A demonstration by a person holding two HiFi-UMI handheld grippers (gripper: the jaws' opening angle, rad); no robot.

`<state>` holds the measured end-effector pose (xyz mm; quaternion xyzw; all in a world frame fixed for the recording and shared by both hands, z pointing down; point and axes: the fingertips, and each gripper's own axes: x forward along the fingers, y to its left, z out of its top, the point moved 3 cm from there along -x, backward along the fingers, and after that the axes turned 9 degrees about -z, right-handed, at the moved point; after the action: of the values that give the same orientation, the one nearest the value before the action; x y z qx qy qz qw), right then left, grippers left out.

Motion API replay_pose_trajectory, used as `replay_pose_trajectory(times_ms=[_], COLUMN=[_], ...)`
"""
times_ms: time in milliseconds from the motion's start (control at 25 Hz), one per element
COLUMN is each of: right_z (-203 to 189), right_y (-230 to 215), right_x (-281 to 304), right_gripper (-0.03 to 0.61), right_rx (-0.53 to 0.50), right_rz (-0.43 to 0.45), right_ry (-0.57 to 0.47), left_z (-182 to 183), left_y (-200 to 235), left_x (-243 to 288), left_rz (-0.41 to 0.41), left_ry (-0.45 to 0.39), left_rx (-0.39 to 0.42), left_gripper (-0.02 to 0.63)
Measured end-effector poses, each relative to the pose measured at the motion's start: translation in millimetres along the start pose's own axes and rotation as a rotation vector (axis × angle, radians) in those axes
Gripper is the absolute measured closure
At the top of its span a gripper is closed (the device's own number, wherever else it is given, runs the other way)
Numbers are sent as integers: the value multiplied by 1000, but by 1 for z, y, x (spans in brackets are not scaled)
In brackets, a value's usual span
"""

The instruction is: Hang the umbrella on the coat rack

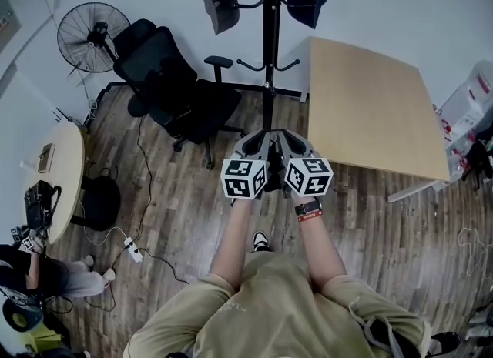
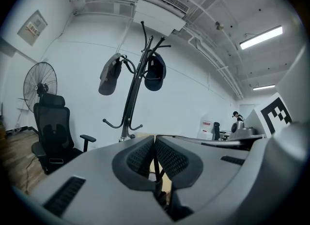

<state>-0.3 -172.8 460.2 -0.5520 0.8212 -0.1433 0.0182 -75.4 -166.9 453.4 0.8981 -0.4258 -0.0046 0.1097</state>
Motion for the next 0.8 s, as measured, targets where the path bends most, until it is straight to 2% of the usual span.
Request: replay_pose_trajectory(times_ms=[360,800], right_z=[13,8], right_y=[-40,-89], right_x=[87,182], right_gripper=[565,565], right_rx=[32,35], right_rz=[-32,-9], right_ry=[28,93], left_z=[10,-1], left_y=[53,120], left_x=[81,165], left_rz=[-22,38], left_ry=[38,71], left_rx=[-13,-57], left_gripper=[583,583])
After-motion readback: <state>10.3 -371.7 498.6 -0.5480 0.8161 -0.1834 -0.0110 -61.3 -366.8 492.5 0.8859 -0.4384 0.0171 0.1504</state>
